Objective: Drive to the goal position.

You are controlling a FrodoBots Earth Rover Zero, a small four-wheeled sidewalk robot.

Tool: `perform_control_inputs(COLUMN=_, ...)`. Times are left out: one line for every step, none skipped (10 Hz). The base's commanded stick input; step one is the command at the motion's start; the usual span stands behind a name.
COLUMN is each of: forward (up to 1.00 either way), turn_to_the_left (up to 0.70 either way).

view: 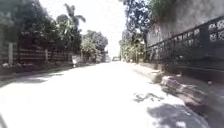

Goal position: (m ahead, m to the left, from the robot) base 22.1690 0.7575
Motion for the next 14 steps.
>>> perform_control_inputs(forward=0.69, turn_to_the_left=-0.07)
perform_control_inputs(forward=0.69, turn_to_the_left=-0.16)
perform_control_inputs(forward=0.69, turn_to_the_left=-0.14)
perform_control_inputs(forward=0.69, turn_to_the_left=-0.05)
perform_control_inputs(forward=0.69, turn_to_the_left=-0.05)
perform_control_inputs(forward=0.69, turn_to_the_left=-0.07)
perform_control_inputs(forward=0.69, turn_to_the_left=-0.13)
perform_control_inputs(forward=0.69, turn_to_the_left=-0.1)
perform_control_inputs(forward=0.69, turn_to_the_left=-0.06)
perform_control_inputs(forward=0.69, turn_to_the_left=-0.04)
perform_control_inputs(forward=0.69, turn_to_the_left=-0.02)
perform_control_inputs(forward=0.69, turn_to_the_left=-0.02)
perform_control_inputs(forward=0.69, turn_to_the_left=-0.01)
perform_control_inputs(forward=0.69, turn_to_the_left=0.0)
